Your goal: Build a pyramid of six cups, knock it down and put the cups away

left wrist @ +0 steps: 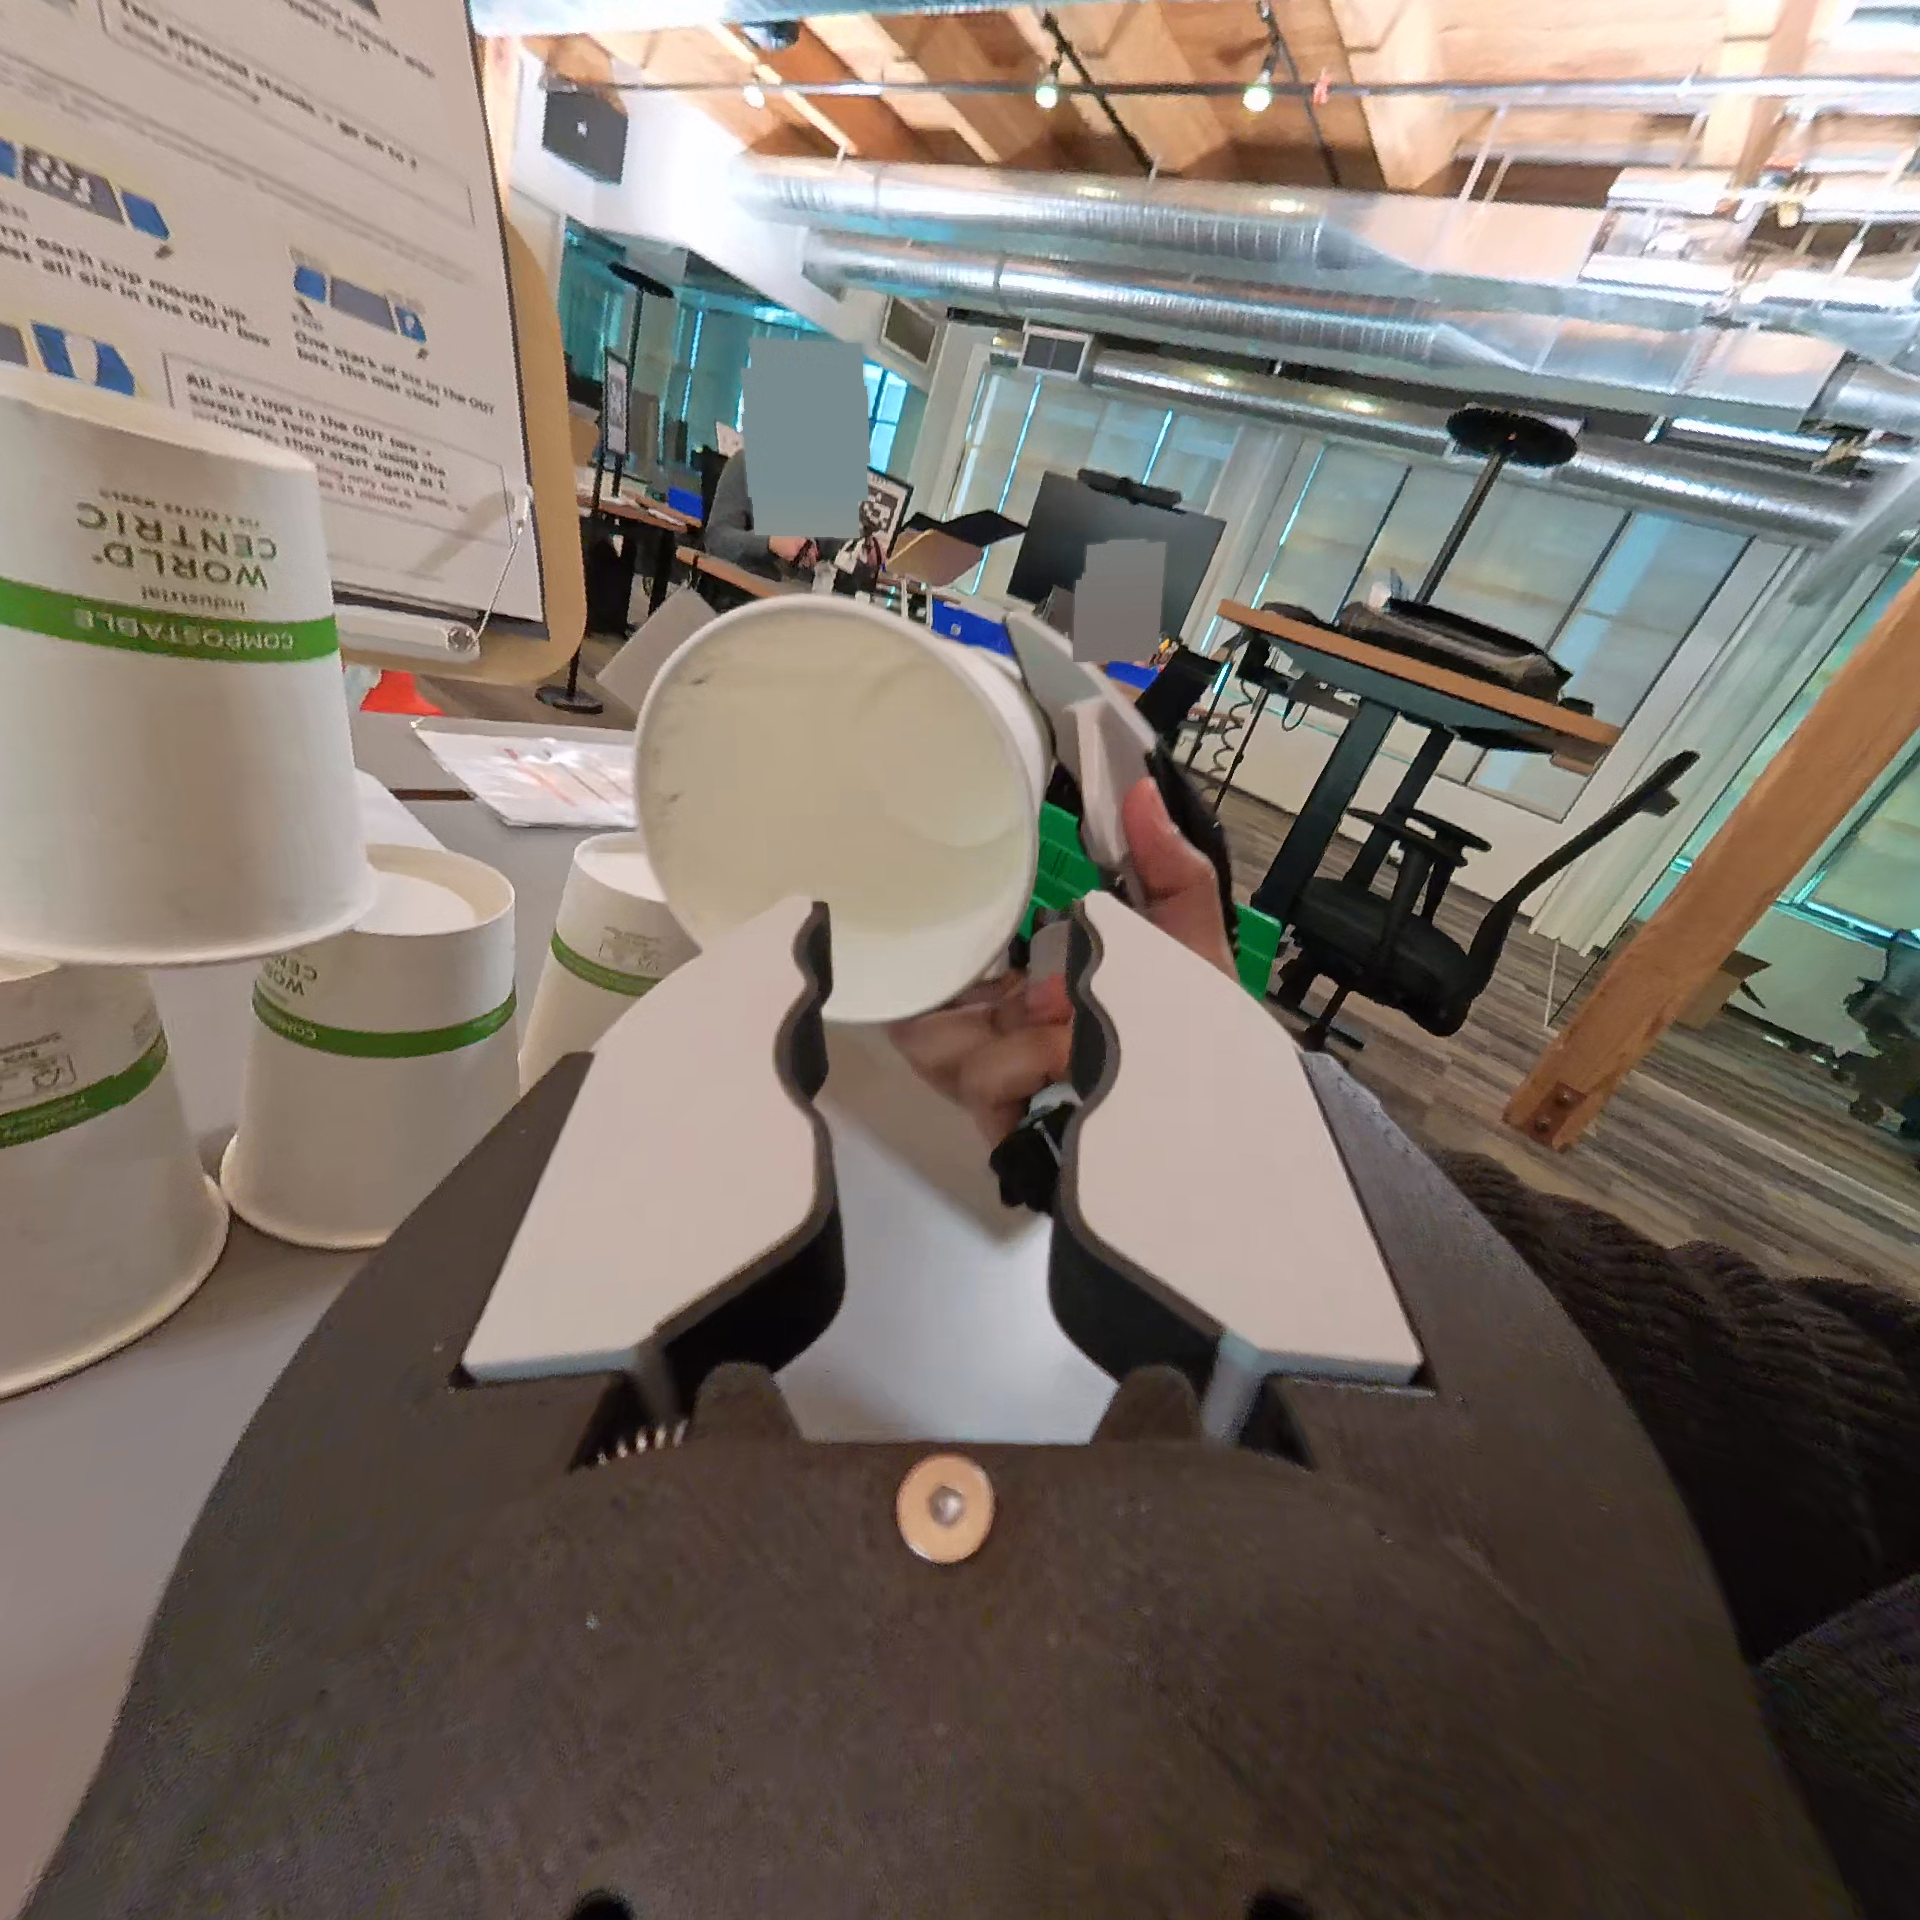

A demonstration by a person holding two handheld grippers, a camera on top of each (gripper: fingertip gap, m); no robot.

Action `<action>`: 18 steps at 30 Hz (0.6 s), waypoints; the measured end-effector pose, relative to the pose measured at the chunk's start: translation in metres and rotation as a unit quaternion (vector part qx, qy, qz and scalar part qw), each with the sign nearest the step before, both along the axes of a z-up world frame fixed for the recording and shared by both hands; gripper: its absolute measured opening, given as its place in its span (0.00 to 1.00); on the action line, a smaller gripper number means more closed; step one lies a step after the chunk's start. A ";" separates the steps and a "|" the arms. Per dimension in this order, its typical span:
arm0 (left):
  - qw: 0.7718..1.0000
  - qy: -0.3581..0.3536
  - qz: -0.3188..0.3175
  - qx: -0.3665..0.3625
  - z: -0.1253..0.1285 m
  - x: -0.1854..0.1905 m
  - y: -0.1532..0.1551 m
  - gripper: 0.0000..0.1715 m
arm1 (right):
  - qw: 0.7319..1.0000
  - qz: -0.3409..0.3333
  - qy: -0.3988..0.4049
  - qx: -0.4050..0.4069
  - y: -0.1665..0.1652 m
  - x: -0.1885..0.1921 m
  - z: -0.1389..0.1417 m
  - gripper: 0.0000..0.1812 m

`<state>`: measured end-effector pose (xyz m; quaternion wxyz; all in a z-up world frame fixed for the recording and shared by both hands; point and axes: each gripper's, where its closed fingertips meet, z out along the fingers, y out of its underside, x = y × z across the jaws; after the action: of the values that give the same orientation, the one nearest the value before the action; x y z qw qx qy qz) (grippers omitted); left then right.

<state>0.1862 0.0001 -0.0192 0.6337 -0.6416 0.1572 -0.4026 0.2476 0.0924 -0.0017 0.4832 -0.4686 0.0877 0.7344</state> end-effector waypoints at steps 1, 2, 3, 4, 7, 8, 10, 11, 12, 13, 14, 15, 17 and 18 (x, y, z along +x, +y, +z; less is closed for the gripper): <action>1.000 0.006 0.002 -0.003 -0.004 0.000 0.002 0.26 | 1.000 -0.009 -0.010 0.006 0.002 0.004 0.001 0.44; 1.000 0.010 0.006 -0.005 -0.007 -0.001 0.004 0.27 | 1.000 -0.018 -0.022 0.012 0.004 0.007 0.001 0.44; 1.000 0.013 0.011 -0.008 -0.011 -0.003 0.007 0.27 | 0.999 -0.028 -0.038 0.018 0.006 0.010 0.002 0.44; 1.000 0.018 0.017 -0.013 -0.015 -0.005 0.010 0.27 | 0.997 -0.039 -0.056 0.025 0.008 0.012 0.002 0.45; 0.998 0.032 0.040 -0.029 -0.028 -0.015 0.022 0.27 | 0.990 -0.071 -0.113 0.047 0.010 0.018 0.005 0.45; 0.997 0.037 0.050 -0.034 -0.033 -0.020 0.027 0.27 | 0.986 -0.081 -0.133 0.054 0.011 0.019 0.007 0.45; 0.996 0.039 0.073 -0.036 -0.038 -0.030 0.036 0.26 | 0.977 -0.104 -0.175 0.067 0.013 0.022 0.010 0.45; 0.995 0.040 0.084 -0.037 -0.041 -0.034 0.040 0.26 | 0.971 -0.115 -0.194 0.075 0.015 0.024 0.013 0.45; 0.994 0.045 0.093 -0.043 -0.044 -0.038 0.044 0.26 | 0.965 -0.126 -0.213 0.082 0.016 0.026 0.017 0.44; 0.993 0.050 0.098 -0.051 -0.049 -0.042 0.048 0.26 | 0.958 -0.139 -0.233 0.091 0.017 0.029 0.021 0.44; 0.992 0.054 0.101 -0.060 -0.053 -0.044 0.051 0.26 | 0.950 -0.152 -0.254 0.102 0.018 0.031 0.027 0.44; 0.990 0.056 0.105 -0.071 -0.058 -0.047 0.054 0.26 | 0.940 -0.164 -0.276 0.113 0.018 0.033 0.034 0.44; 0.988 0.055 0.113 -0.093 -0.066 -0.054 0.060 0.26 | 0.917 -0.188 -0.324 0.136 0.022 0.036 0.051 0.44; 0.986 0.052 0.116 -0.104 -0.069 -0.056 0.063 0.26 | 0.903 -0.201 -0.351 0.145 0.026 0.036 0.059 0.44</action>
<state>0.1299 0.0629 -0.0887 0.5967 -0.7381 0.0721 -0.3066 0.2836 0.1188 0.0573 0.6825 -0.5931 -0.1031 0.4146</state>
